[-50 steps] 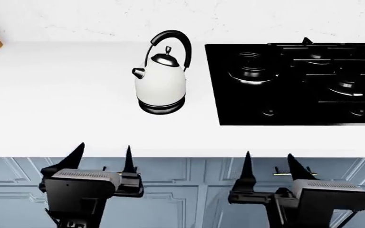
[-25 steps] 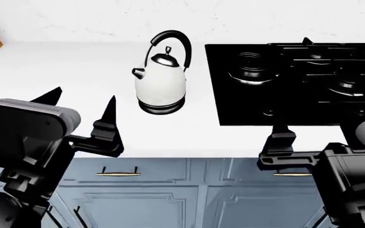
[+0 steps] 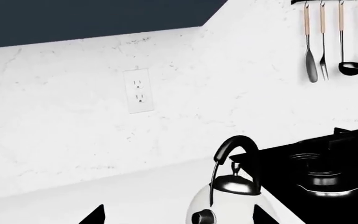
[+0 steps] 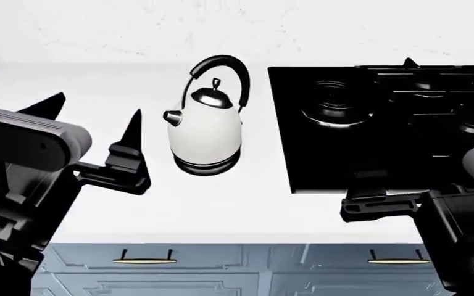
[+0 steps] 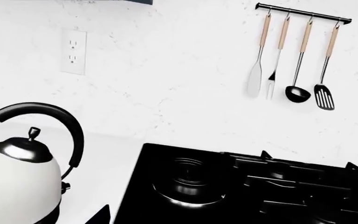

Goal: Pick the kettle from the counter and place it on a stove burner. Then turn the burner on.

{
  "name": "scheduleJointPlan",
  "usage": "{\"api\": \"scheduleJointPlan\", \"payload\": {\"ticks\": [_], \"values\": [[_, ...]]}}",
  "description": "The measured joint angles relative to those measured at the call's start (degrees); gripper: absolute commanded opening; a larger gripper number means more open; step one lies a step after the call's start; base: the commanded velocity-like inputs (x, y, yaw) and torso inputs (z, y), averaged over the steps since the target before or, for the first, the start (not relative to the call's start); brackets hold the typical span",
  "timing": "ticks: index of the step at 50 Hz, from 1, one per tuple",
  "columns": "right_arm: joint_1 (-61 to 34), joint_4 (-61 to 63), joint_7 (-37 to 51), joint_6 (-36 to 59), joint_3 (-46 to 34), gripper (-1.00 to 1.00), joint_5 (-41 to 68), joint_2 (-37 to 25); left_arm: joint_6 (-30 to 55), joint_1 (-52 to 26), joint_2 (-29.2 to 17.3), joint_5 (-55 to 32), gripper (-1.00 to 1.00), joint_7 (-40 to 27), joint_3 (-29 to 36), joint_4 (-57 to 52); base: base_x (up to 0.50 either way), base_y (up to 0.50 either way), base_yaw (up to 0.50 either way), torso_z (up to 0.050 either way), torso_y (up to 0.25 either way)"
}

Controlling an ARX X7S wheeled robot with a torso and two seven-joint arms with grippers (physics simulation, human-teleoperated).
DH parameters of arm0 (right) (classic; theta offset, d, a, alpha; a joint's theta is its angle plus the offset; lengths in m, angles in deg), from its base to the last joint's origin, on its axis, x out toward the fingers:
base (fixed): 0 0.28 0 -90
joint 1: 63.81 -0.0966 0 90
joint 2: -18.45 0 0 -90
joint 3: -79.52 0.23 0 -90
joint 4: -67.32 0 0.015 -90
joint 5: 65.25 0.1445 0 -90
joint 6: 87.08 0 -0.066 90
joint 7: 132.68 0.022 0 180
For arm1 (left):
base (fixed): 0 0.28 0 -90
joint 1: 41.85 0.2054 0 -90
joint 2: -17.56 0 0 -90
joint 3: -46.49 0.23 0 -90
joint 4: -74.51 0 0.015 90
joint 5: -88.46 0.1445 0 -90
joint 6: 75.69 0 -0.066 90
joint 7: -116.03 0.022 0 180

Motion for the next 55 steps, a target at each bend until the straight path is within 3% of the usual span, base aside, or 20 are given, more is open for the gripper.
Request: {"api": "scheduleJointPlan", "payload": {"ticks": [40,48,55], "values": [[-4.0,-1.4,0.1,2.2,-2.7,1.00,0.1,1.4,-2.6,0.5,-1.8,0.5,1.00,-0.2,2.5,1.2,0.22,0.00,0.00,0.000,0.000],[-4.1,-1.3,0.2,2.1,-2.8,1.00,0.1,1.4,-1.0,-2.9,-2.5,-6.4,1.00,-1.9,2.1,3.2,0.00,0.00,0.00,0.000,0.000],[-4.2,-1.3,0.3,2.1,-3.1,1.00,0.3,1.7,2.7,-12.7,-4.8,-15.8,1.00,-2.9,5.0,8.5,0.00,0.00,0.00,0.000,0.000]]}}
